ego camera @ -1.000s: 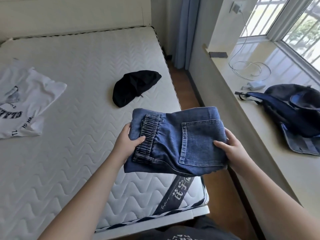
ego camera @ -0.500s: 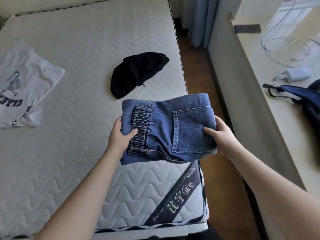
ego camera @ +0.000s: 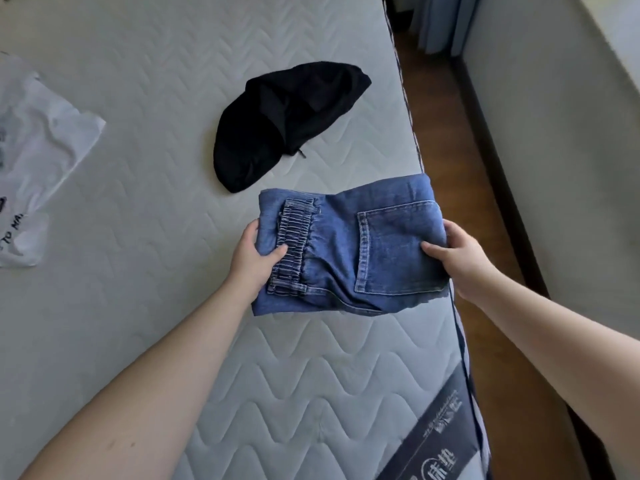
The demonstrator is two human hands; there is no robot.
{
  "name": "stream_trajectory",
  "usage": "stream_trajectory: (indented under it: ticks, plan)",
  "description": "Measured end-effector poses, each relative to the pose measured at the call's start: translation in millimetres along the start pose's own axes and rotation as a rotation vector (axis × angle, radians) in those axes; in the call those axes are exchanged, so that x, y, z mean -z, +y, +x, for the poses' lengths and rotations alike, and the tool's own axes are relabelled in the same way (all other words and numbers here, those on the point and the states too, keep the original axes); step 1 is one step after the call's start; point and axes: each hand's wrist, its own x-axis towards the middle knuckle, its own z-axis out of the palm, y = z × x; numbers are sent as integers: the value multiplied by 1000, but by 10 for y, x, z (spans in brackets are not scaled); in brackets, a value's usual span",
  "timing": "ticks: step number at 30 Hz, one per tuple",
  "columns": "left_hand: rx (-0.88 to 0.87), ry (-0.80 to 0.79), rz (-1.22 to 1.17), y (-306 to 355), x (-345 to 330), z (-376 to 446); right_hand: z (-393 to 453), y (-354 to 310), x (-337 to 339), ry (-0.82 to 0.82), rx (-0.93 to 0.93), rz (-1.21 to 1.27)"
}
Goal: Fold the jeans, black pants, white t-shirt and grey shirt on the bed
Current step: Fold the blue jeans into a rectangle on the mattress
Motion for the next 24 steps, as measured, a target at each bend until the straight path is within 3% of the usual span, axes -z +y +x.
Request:
stream_trajectory:
  ticks: [5,9,14,16,20,24]
  plan:
    - [61,0,13,-488,-184,383,428,346,-117,18,-56,-89]
    - [368,-22,31,-862,-215,334,430,633,-157,15,-223,-221]
    - [567,-201,-124,-1001,-199,9,185,734,-165,-13,-296,-348]
    - [543,-194,-163,-997,-210,-72,154,705,-194,44,-264,-465]
    - [300,-37,193,-991,-206,-77,135,678,-236,119,-231,-591]
    - [275,3,268,-1022,-278,-143,81,723,-297,169,-204,-690]
